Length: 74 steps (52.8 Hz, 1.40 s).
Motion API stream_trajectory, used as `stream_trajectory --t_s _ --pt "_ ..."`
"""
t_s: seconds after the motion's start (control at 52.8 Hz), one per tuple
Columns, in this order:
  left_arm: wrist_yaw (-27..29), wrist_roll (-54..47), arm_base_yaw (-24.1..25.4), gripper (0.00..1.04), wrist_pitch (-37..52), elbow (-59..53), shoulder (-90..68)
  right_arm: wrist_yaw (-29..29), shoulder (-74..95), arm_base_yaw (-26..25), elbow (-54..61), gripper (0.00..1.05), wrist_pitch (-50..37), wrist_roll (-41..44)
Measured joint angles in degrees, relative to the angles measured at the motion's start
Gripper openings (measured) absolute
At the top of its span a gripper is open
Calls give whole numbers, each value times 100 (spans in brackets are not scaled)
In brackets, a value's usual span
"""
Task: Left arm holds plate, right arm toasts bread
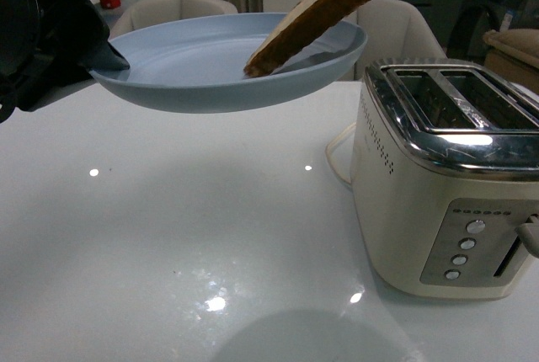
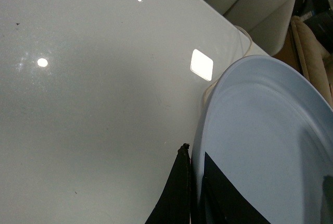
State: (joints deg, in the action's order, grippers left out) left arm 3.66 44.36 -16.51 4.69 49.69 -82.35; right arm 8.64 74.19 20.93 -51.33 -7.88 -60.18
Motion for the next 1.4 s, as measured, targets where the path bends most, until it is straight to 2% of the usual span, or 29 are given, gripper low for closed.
stream_trajectory --t_s 0.246,0.53,0.795,1.4 --pt "0 0 0 3 -2 0 0 -1296 -516 -166 -229 3 461 1580" --pt "0 2 0 3 -2 0 0 -2094 -601 -501 -378 3 691 3163" --pt "0 2 0 3 0 0 0 -2168 -186 -555 -411 3 855 4225" --pt "0 2 0 3 0 0 0 -1917 824 -437 -577 3 697 4446"
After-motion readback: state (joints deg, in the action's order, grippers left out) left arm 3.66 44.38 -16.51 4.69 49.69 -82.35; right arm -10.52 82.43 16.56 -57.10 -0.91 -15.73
